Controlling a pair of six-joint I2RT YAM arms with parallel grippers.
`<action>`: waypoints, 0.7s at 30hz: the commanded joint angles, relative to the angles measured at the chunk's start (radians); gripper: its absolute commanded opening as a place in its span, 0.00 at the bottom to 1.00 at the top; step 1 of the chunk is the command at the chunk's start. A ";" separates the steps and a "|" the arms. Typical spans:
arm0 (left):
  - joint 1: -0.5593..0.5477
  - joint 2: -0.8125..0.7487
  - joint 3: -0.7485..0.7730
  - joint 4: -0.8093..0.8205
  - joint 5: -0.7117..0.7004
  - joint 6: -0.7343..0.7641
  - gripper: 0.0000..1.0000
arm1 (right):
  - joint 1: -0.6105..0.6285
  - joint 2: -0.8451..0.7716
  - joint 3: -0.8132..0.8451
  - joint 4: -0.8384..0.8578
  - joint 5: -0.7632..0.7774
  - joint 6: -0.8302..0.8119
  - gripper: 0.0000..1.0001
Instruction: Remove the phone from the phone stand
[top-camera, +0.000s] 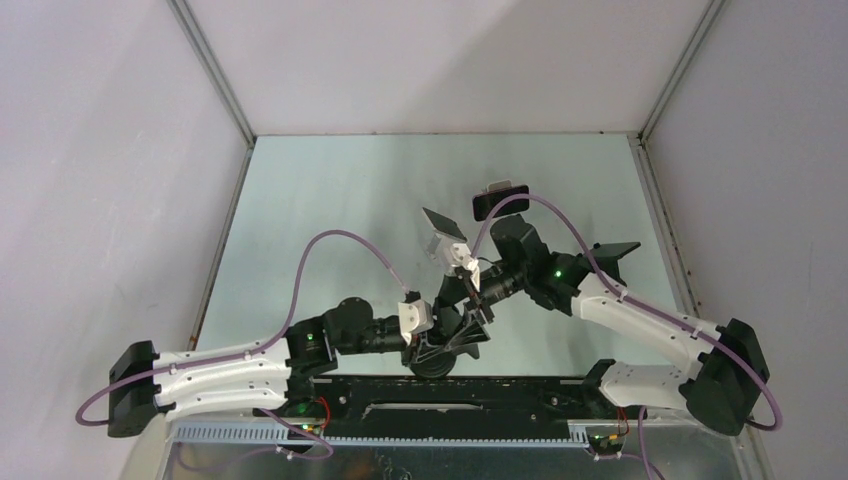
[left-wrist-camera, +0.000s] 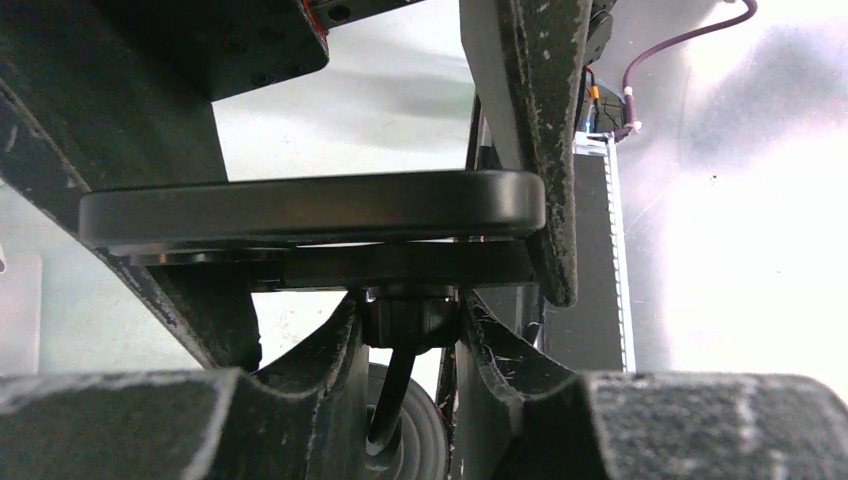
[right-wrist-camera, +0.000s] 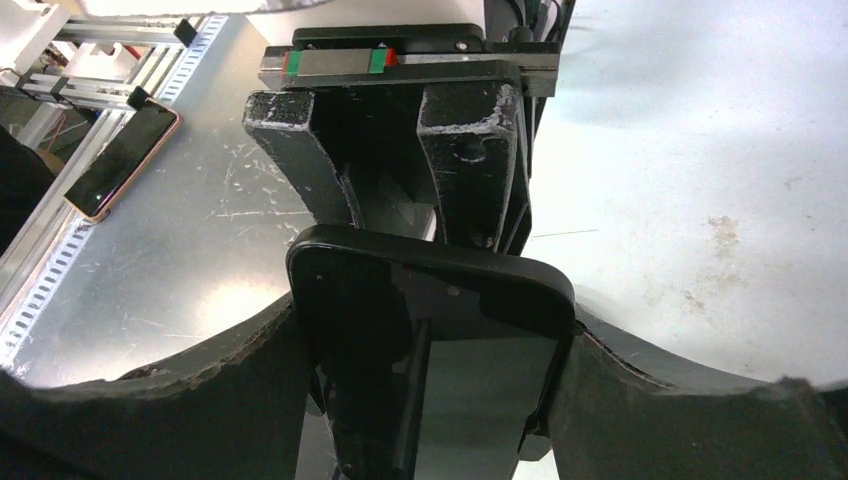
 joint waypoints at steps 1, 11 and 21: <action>-0.155 -0.031 0.034 0.082 0.534 -0.041 0.00 | -0.045 0.035 -0.027 0.047 0.441 -0.165 0.00; -0.160 -0.008 0.045 0.076 0.553 -0.039 0.00 | -0.029 -0.020 -0.027 -0.025 0.279 -0.137 0.00; -0.161 -0.009 0.022 0.091 0.529 -0.041 0.00 | 0.019 -0.068 -0.027 -0.072 0.239 -0.084 0.00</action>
